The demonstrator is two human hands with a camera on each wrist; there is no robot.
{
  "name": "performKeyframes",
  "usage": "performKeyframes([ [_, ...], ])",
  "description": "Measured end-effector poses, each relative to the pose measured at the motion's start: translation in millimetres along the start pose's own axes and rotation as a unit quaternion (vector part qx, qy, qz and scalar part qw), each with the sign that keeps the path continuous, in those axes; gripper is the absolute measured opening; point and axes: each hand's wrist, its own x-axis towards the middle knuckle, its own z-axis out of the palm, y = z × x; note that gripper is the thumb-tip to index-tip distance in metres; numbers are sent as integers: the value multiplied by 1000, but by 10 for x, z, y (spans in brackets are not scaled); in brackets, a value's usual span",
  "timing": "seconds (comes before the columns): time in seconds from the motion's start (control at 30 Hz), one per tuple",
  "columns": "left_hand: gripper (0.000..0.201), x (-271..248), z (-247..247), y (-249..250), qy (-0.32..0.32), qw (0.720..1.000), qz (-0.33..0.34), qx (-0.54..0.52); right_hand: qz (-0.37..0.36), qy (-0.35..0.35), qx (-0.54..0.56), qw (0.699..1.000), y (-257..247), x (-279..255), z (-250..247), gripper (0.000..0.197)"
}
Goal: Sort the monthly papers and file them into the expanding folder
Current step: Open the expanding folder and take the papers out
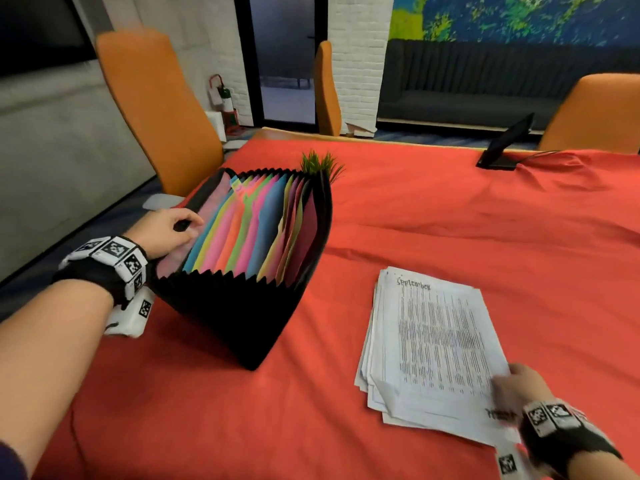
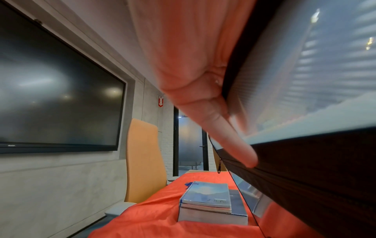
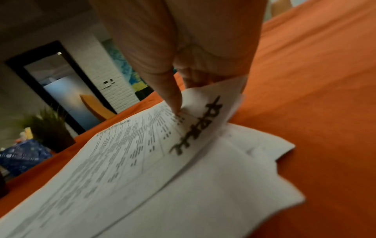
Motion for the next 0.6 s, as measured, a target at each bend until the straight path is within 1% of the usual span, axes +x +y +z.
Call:
performKeyframes([
  [0.03, 23, -5, 3, 3, 0, 1000, 0, -9, 4, 15, -37, 999, -35, 23, 7, 24],
  [0.1, 24, -31, 1, 42, -2, 1000, 0, -21, 22, 42, -79, 996, -158, -2, -10, 46],
  [0.17, 26, -38, 3, 90, 0, 999, -1, -39, 43, 41, -78, 995, -272, -38, -4, 67],
  [0.2, 28, -50, -6, 123, 5, 999, -5, -54, 52, 29, -74, 995, -306, -26, 22, 73],
  [0.27, 33, -68, -50, 163, 19, 996, -2, -82, 64, 2, -88, 994, -356, -8, 81, 79],
  [0.3, 34, -78, -82, 185, 28, 995, 6, -91, 72, -2, -105, 992, -370, -6, 115, 81],
  [0.37, 33, -122, -167, 245, 51, 996, 15, -73, 89, 7, -138, 986, -408, -48, 146, 86],
  [0.47, 37, -244, -264, 341, 77, 997, 10, 13, 103, 15, -162, 981, -479, -101, 161, 89],
  [0.6, 32, -406, -166, 545, 76, 989, 3, 128, 102, -1, -166, 981, -529, -99, 177, 89],
])
